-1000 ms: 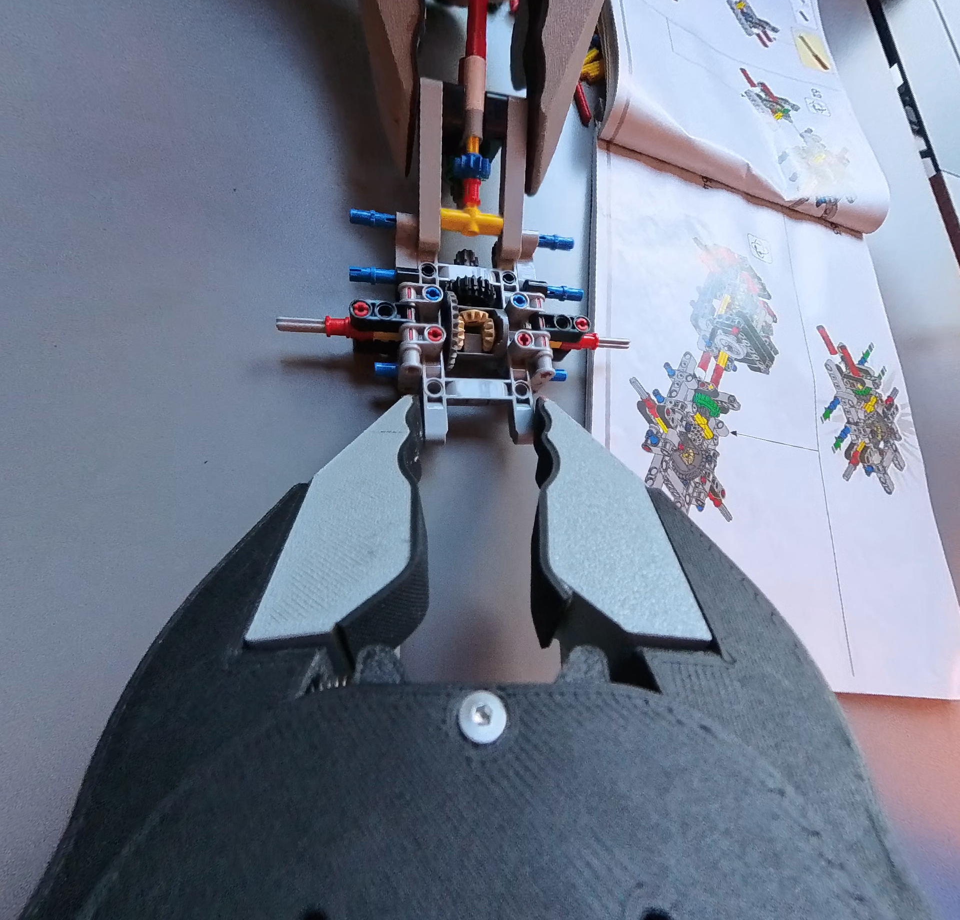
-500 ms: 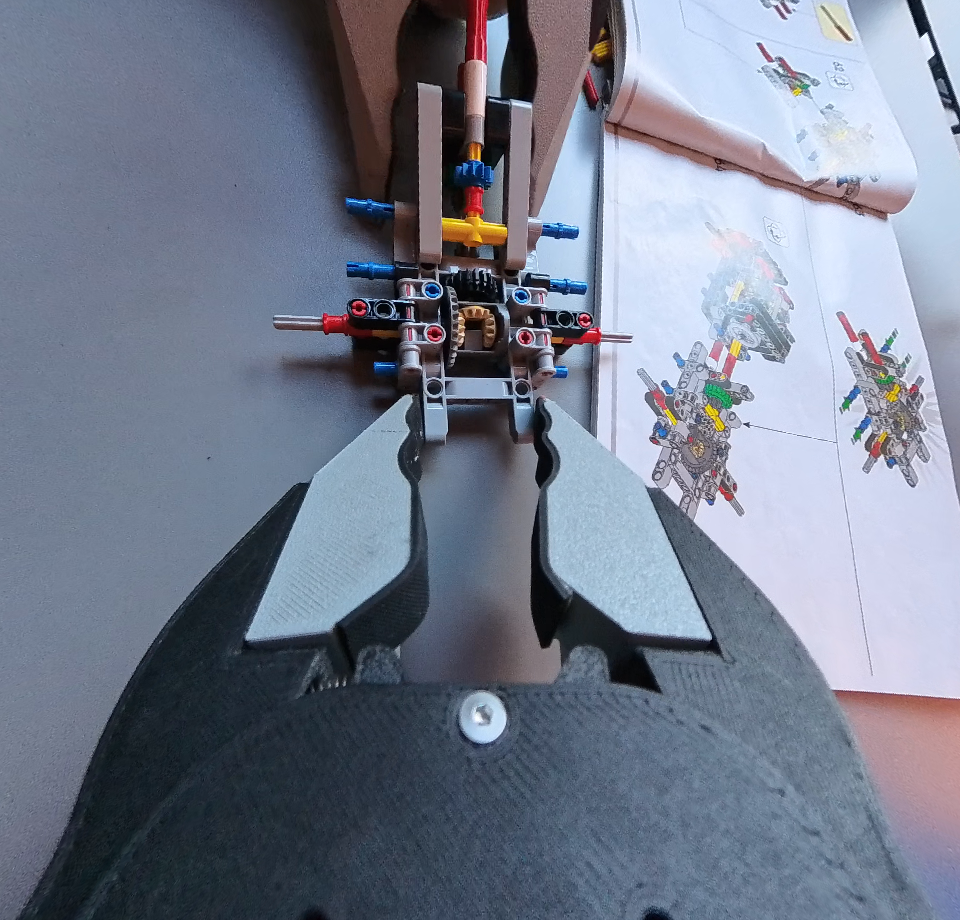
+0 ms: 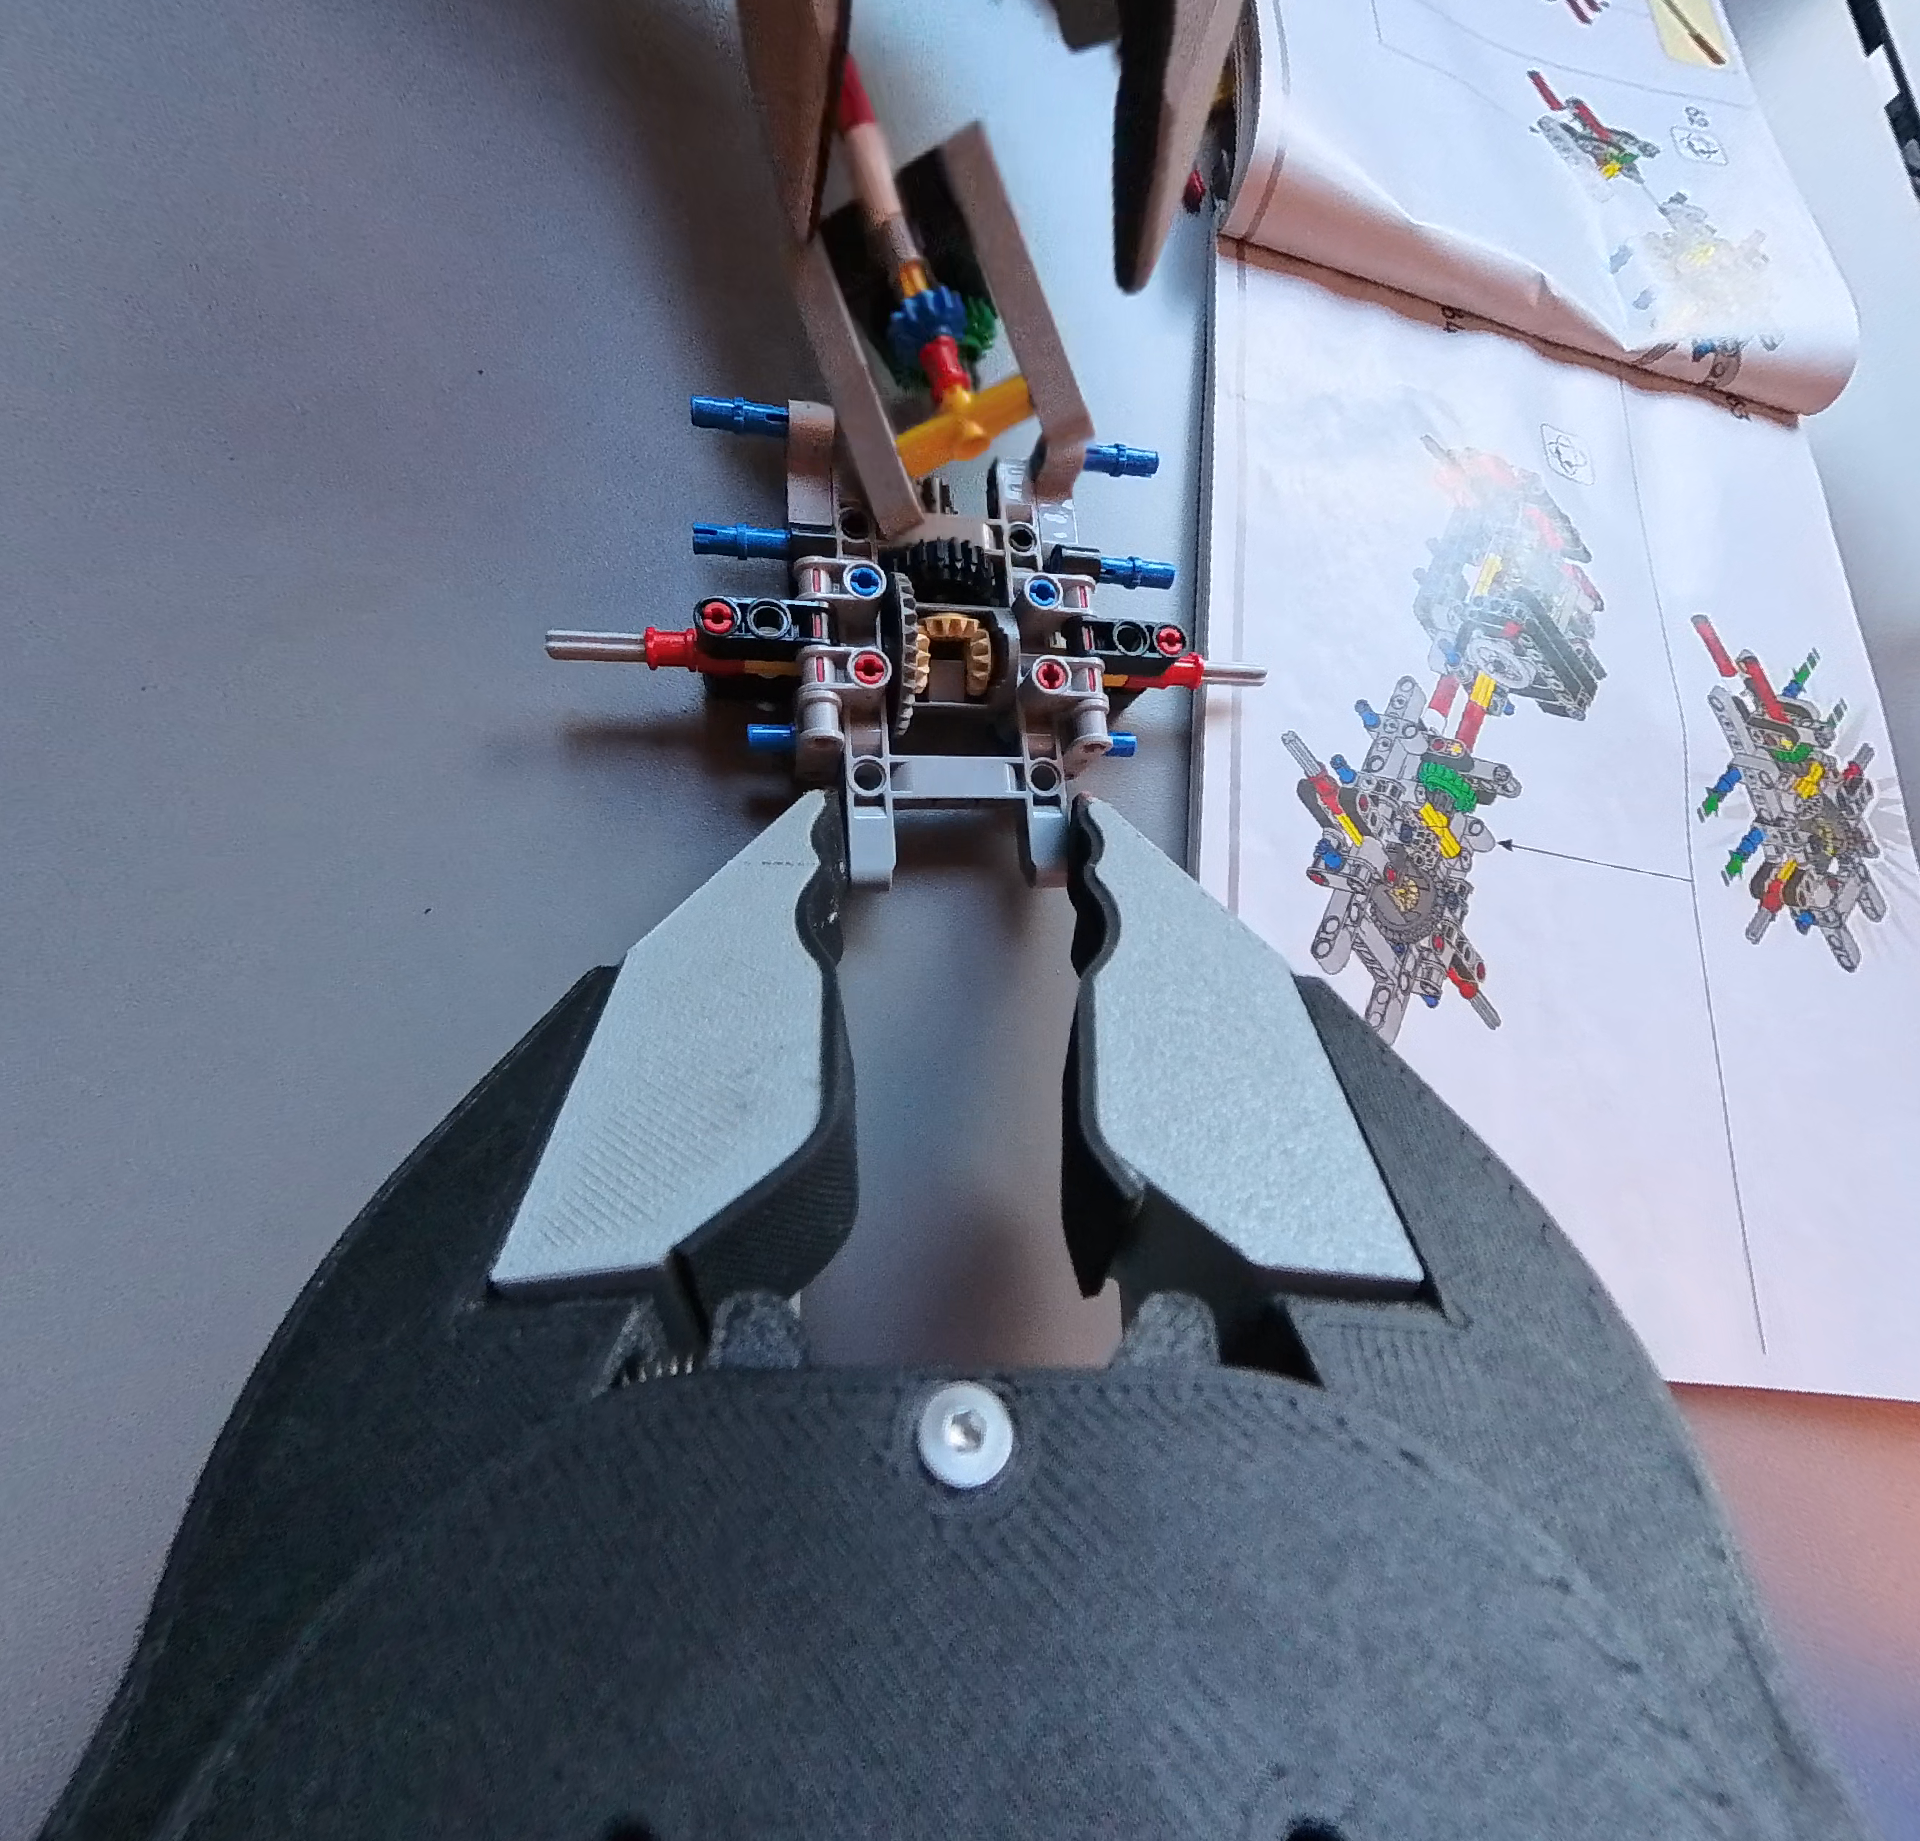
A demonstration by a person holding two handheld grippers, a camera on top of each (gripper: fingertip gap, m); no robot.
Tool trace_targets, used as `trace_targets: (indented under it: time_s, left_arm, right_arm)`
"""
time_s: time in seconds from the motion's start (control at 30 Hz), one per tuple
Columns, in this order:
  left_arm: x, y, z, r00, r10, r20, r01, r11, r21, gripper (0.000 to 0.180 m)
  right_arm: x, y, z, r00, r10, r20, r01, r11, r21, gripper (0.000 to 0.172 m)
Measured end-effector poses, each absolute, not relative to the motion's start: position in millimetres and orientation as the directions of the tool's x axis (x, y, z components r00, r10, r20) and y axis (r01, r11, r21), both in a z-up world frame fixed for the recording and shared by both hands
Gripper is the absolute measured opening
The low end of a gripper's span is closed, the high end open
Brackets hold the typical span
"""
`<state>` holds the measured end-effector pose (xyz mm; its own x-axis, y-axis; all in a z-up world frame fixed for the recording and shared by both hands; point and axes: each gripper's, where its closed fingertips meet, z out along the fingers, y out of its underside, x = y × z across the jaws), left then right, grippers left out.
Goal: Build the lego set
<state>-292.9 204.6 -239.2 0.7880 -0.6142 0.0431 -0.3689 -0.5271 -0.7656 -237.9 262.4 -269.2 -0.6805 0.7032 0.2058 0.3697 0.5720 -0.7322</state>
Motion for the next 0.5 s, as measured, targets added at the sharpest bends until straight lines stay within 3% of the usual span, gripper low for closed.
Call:
trace_targets:
  time_s: [0.23,0.5]
  left_arm:
    - [-294.7,203.0,-231.5,0.793,-0.606,0.066,-0.332,-0.52,-0.787,0.047]
    - [-280.1,179.1,-198.3,0.834,-0.545,0.088,-0.269,-0.54,-0.798,0.051]
  right_arm:
    - [-237.9,262.4,-269.3,-0.68,0.703,0.207,0.369,0.573,-0.732,0.04]
    - [-237.2,262.5,-269.7,-0.68,0.705,0.2,0.374,0.569,-0.733,0.04]
